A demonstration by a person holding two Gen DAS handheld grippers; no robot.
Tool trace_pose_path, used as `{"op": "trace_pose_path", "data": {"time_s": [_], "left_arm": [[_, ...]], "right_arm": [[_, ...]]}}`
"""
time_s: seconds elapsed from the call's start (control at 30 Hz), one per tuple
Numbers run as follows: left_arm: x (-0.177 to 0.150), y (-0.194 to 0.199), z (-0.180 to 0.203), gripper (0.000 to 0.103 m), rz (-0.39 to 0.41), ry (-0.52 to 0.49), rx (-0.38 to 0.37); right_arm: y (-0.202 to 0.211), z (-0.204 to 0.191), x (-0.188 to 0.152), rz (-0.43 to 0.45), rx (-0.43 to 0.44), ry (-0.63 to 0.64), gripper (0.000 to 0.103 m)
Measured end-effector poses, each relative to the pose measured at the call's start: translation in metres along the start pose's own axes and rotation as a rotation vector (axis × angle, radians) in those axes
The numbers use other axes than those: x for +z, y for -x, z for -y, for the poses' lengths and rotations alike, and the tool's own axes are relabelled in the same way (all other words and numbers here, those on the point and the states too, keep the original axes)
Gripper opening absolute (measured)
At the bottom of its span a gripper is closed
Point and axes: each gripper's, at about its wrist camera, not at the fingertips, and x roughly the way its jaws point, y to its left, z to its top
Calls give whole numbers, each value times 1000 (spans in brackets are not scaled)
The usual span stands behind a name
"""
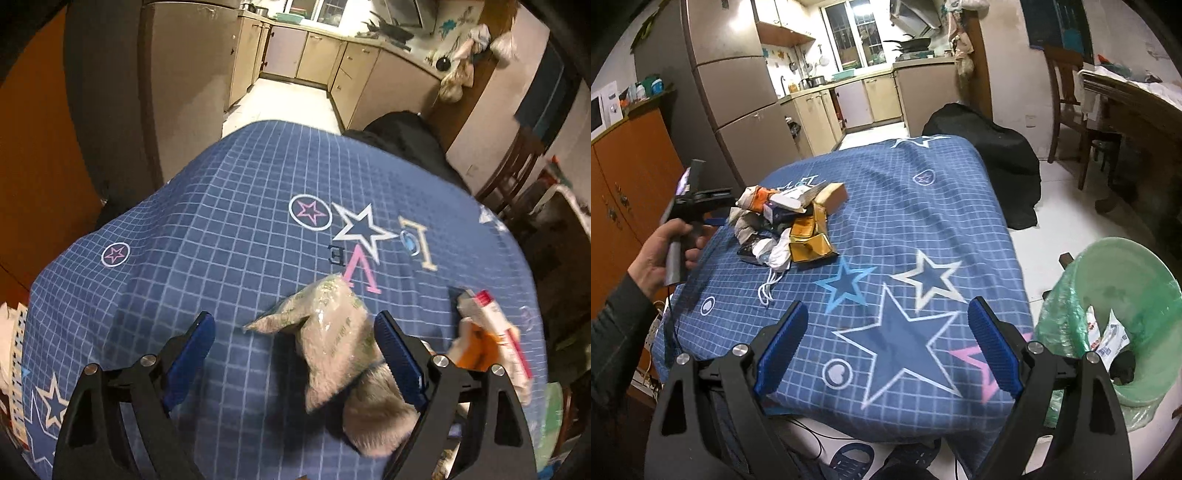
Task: Collect trash
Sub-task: 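Move both tools back over the trash on the table, then grasp the speckled plastic bag with the left tool while the right tool grasps the gold box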
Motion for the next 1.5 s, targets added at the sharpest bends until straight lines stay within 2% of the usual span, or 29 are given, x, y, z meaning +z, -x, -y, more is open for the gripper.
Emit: {"op": "trace_pose_path", "data": {"time_s": [0.03,0.17,0.23,0.27,0.33,0.37,0.5,0.67,0.77,0.93,0.97,1.0,1.03,1.1,1.17,1.37,1.5], "left_arm": [[-2,-3,2,93,2,-8,3],[-6,-13,-1,93,20,-9,-11],[-9,-12,-3,83,36,-15,-34],[-12,-10,-4,73,39,-20,-48],[-16,-5,0,64,51,-43,-54],[-17,-4,0,51,55,-47,-65],[-26,6,-4,40,71,-35,-83],[-39,19,-14,40,80,-16,-109],[-45,25,-18,40,76,-28,-129],[-56,35,-20,39,78,-42,-152],[-57,36,-21,39,77,-41,-155],[-59,37,-23,39,77,-37,-159],[-61,39,-24,39,77,-35,-162],[-66,43,-27,38,80,-30,-167],[-71,48,-31,37,85,-24,-171],[-89,72,-38,37,121,-29,-163],[-105,97,-34,37,163,-57,-150]], "right_arm": [[-2,-2,2,-2,0,5,85],[-10,-12,12,-9,22,22,85],[-17,-18,18,-14,51,25,85],[-22,-23,23,-15,73,29,85],[-32,-30,31,-20,100,38,85],[-38,-34,35,-29,113,38,85],[-72,-51,51,-87,160,69,77],[-130,-71,71,-195,181,130,76],[-161,-75,86,-258,204,125,76],[-193,-79,94,-324,207,125,76],[-198,-80,93,-333,202,129,73],[-199,-81,93,-329,208,130,69],[-198,-81,92,-324,217,125,60],[-194,-83,92,-312,233,120,48],[-187,-88,91,-289,192,146,47],[-151,-86,75,-213,186,112,47],[-114,-86,56,-126,142,122,47]]}}
